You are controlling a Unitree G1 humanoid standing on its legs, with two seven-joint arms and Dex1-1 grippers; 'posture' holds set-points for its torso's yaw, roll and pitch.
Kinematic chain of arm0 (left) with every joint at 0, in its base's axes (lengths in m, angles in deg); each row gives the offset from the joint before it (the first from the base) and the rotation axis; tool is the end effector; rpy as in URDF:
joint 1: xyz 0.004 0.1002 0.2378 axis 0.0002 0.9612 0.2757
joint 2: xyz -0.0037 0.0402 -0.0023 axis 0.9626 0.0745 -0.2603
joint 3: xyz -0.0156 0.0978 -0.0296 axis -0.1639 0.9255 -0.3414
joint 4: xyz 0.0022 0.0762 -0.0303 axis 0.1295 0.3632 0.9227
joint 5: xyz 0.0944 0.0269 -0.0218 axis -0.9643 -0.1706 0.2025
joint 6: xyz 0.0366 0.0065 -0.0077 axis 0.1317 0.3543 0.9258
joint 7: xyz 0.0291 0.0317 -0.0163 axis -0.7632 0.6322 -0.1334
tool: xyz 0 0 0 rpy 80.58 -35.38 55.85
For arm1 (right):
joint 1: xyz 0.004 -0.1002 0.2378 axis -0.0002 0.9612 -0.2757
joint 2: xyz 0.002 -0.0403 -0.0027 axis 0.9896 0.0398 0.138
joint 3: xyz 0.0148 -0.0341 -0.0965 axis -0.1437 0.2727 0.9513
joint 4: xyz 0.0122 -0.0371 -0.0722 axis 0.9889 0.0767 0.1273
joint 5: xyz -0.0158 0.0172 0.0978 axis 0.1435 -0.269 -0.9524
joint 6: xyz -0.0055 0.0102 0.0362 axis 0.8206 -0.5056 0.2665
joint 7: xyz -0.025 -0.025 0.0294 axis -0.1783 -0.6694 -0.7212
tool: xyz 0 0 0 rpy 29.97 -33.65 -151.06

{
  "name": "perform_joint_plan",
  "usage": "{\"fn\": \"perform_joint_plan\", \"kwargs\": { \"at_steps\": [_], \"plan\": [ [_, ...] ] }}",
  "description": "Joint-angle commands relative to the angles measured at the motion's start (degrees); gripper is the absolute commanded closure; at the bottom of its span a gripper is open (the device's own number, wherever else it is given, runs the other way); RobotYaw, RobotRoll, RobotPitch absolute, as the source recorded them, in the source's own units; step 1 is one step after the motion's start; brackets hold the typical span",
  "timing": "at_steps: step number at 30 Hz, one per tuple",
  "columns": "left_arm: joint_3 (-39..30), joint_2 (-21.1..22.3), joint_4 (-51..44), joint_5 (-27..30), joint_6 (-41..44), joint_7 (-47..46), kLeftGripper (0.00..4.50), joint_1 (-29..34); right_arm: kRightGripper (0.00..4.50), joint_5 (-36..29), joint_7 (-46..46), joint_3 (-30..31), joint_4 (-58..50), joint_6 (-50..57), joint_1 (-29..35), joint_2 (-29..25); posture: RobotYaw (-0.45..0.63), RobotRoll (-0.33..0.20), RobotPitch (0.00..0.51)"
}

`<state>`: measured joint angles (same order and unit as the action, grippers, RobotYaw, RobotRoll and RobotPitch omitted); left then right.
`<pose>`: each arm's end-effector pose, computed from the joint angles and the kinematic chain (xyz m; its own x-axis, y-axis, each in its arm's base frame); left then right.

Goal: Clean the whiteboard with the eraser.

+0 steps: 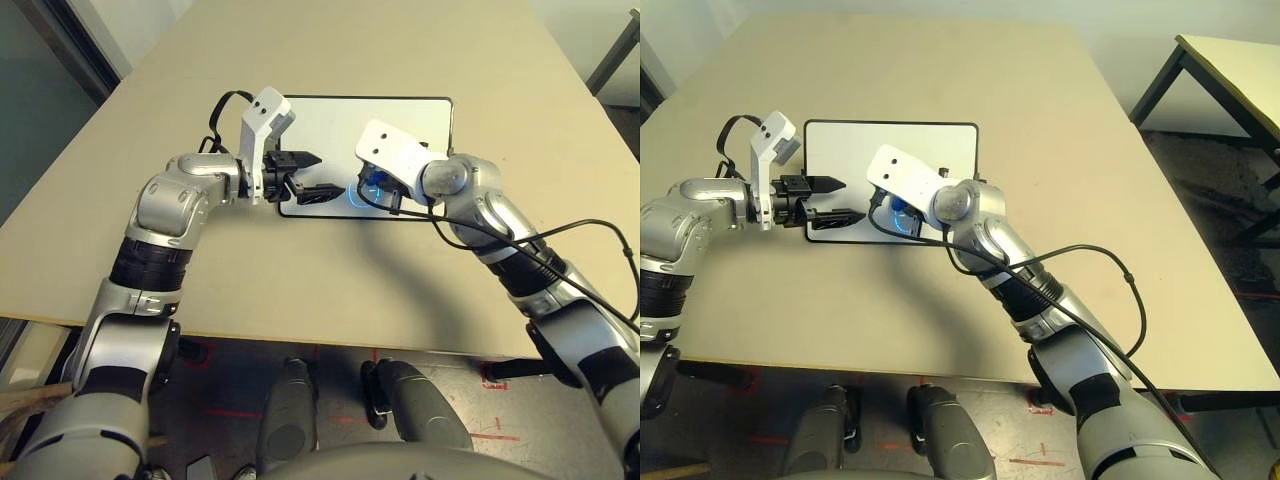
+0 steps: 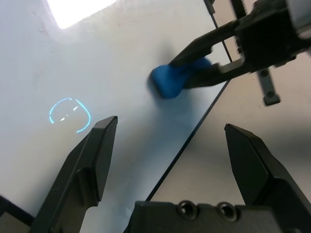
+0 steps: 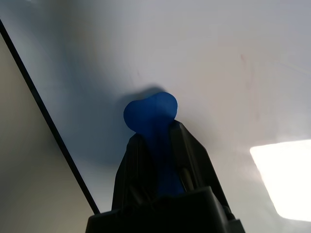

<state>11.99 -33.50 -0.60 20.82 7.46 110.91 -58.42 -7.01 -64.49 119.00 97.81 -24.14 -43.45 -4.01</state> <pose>0.3021 0.2030 0.2097 0.5117 -0.7873 -0.3441 0.8504 0.5213 0.0719 0.3103 -0.0860 0.2029 0.6922 0.4654 -0.5516 -0.6733 0.1415 -0.7257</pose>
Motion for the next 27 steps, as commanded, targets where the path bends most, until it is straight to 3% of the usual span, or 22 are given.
{"fn": "perform_joint_plan", "kwargs": {
  "at_steps": [1, 13, 27],
  "plan": [
    [-0.3, 0.3, -1.4, 0.1, 0.9, -0.5, 0.00, 0.9, 3.94, 0.5, 0.4, 2.1, 4.2, -0.7, -0.4, 1.7, 0.02, 0.000, 0.165],
    [-0.5, 0.2, -1.9, 0.5, 1.3, -1.1, 0.00, 0.9, 3.94, 0.5, 2.3, 1.8, 9.6, -3.2, -3.0, 5.5, 0.03, 0.000, 0.164],
    [0.5, -0.6, -0.2, 0.0, 0.4, -0.3, 0.00, -0.2, 3.94, 0.7, 0.3, -1.5, 3.7, 0.1, 2.2, -5.3, -0.02, 0.000, 0.167]
  ]
}}
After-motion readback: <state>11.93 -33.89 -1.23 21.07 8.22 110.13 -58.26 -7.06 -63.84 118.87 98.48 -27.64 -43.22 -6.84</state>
